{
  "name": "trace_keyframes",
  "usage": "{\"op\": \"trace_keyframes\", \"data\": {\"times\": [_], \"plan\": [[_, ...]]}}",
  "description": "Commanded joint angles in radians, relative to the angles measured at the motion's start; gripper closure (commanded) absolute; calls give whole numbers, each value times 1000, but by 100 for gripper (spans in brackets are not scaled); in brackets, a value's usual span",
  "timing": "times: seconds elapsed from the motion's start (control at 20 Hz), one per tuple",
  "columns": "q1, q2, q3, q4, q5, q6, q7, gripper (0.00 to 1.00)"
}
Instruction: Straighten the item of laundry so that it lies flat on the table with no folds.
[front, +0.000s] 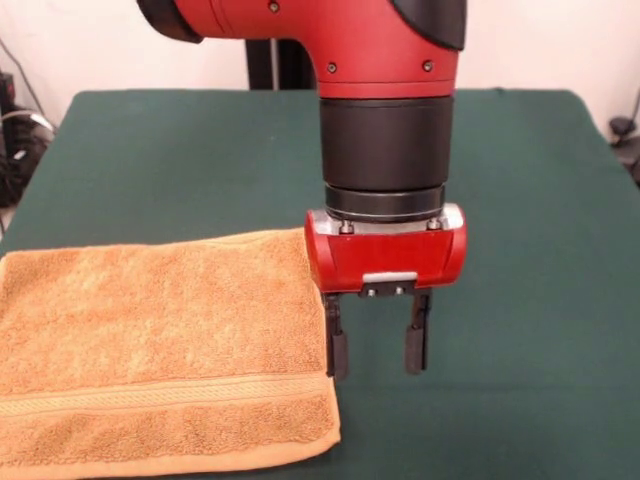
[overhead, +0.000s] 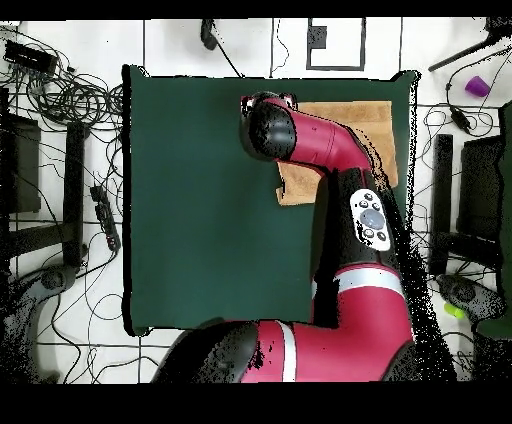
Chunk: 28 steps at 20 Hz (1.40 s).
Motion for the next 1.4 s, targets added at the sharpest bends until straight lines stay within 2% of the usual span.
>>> {"op": "trace_keyframes", "data": {"times": [0.05,0.25,0.55,0.85,1.0,1.15,1.25,1.4], "plan": [[24,43,-42,-120,35,427,137,0],[-4,28,-17,-83,44,379,159,0],[-32,36,-21,-124,17,447,122,0],[-53,37,0,-92,13,400,108,0],[-24,122,-13,-175,9,403,151,0],[8,235,-39,-263,-6,301,197,0],[5,283,-18,-278,12,220,218,0],[30,312,-28,-283,39,168,293,0]]}}
